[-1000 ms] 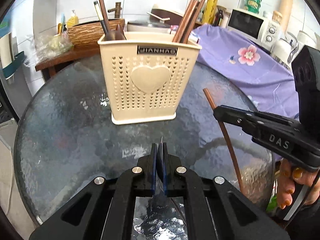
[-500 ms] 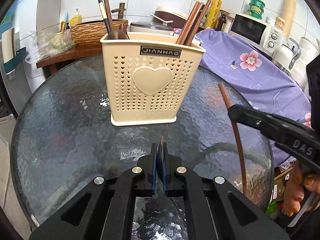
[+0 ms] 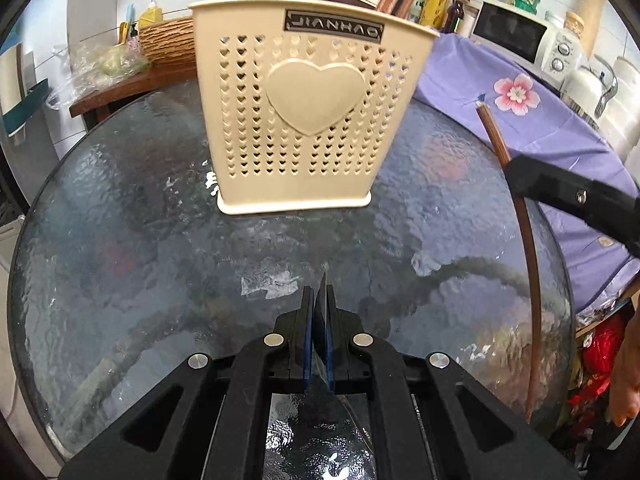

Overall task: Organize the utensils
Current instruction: 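Lift the metal spoon with the left tool while the right tool raises the brown chopstick upright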

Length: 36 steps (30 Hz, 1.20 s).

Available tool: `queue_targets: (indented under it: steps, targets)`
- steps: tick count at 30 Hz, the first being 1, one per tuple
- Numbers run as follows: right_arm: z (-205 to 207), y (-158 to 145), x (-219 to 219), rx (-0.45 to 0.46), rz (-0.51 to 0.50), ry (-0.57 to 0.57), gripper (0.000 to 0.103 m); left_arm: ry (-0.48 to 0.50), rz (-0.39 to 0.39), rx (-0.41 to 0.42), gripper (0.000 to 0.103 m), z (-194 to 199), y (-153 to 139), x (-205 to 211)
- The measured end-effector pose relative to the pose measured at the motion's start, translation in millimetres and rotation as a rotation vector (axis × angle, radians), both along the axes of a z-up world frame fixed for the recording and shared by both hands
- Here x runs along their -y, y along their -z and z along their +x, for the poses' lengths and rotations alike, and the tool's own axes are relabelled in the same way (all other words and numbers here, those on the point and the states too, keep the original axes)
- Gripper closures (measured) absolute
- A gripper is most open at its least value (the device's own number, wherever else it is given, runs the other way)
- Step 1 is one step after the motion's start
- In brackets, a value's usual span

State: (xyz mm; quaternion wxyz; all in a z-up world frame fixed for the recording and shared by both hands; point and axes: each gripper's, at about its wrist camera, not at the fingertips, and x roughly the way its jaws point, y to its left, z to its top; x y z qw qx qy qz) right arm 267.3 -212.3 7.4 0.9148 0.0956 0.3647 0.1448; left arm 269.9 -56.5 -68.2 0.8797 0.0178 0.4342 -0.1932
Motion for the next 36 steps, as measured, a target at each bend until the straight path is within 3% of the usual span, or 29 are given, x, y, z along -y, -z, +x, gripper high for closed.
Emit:
queue_targets:
  steps: [13,23,31,36]
  targets:
    - [1.4,2.5,-0.3,-0.005,0.000,0.005,0.095,0.021,0.071,-0.035,0.098,1.3,15.4,10.5]
    - [2.0,5.3,0.1,-0.012,0.003,0.007,0.095,0.017,0.073,-0.045,0.098,8.1,8.4,12.1]
    - [1.8,3.6,-0.2,-0.006,0.008,0.008,0.095,0.006,0.031,-0.021,0.098,2.8,-7.8,5.2]
    - [0.7,2.4,-1.7,-0.003,0.009,0.004,0.095,0.020,0.062,-0.008,0.098,-0.8,-10.2,10.9]
